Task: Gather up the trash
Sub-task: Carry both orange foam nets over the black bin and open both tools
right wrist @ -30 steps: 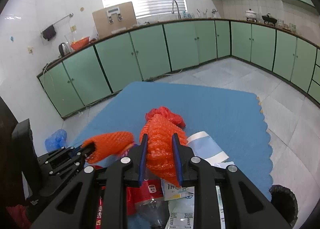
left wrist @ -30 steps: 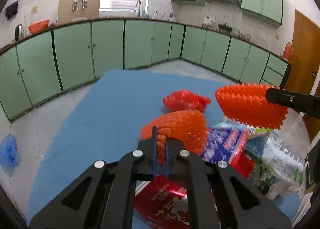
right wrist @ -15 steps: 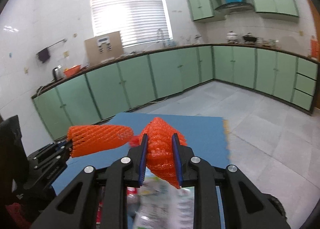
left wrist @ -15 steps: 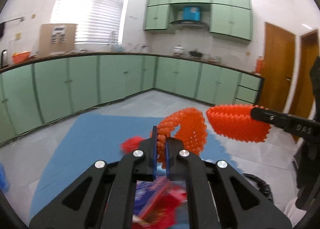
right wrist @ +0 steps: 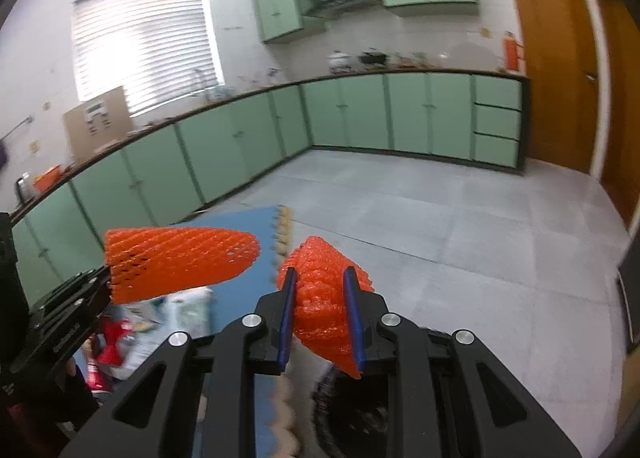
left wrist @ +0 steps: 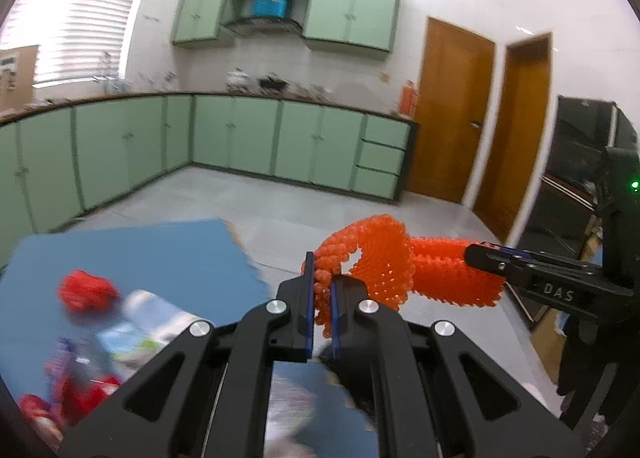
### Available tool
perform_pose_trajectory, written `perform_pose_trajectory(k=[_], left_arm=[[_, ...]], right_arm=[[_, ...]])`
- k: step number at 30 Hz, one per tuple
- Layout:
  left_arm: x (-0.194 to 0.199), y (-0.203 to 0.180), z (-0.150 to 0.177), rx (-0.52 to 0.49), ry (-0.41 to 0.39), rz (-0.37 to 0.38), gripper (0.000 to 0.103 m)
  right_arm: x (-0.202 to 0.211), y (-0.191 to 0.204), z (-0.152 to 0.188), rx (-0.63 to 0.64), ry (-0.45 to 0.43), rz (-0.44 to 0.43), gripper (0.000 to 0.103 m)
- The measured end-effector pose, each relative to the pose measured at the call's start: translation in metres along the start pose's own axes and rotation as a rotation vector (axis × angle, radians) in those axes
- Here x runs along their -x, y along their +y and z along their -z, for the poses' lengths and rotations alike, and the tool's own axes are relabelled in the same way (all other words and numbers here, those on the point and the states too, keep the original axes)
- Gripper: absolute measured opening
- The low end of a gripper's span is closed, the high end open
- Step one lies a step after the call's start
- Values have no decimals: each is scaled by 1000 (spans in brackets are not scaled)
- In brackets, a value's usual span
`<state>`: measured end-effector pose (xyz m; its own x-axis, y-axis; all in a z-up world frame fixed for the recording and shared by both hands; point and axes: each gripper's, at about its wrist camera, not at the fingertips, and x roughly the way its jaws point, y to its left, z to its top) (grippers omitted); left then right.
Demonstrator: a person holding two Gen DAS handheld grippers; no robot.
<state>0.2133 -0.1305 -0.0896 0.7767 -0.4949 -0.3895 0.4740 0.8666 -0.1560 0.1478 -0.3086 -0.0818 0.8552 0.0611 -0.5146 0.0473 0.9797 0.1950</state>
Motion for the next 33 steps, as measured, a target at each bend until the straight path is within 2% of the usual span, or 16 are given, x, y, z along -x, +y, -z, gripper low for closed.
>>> perform_pose_trajectory(k=[6, 11, 14, 16, 17, 20, 21, 23, 26, 27, 29, 33], left_arm=[[-64, -39, 32, -35, 126, 71, 5], [-102, -58, 61, -57, 221, 95, 5], [-126, -68, 75, -69, 278, 102, 5], [-129, -64, 77, -62, 304, 109, 9], [-132, -64, 78, -59, 316, 112, 11], [-134, -64, 76, -59, 315, 110, 40], [-133, -64, 75, -59, 312, 113, 43], [-131, -66, 75, -62, 311, 122, 48], [-123, -65, 72, -62, 305, 131, 52], [-122, -66, 69, -57, 303, 138, 59], [-119, -65, 67, -51, 293, 149, 64], [-116, -70, 70, -67, 290, 137, 65]], right_arm=[[-17, -48, 23, -80, 53, 65, 23], [-35, -79, 47, -137, 107, 89, 23], [-46, -94, 51, -156, 132, 101, 23], [-53, -103, 55, -155, 154, 115, 24], [-54, -107, 57, -161, 158, 122, 28], [-55, -115, 56, -166, 155, 136, 31], [-54, -116, 56, -166, 152, 140, 31], [-52, -114, 53, -170, 145, 148, 39], [-48, -117, 53, -172, 133, 155, 41], [-45, -117, 52, -174, 126, 159, 42], [-42, -116, 50, -174, 115, 163, 45], [-33, -113, 45, -171, 85, 150, 46]])
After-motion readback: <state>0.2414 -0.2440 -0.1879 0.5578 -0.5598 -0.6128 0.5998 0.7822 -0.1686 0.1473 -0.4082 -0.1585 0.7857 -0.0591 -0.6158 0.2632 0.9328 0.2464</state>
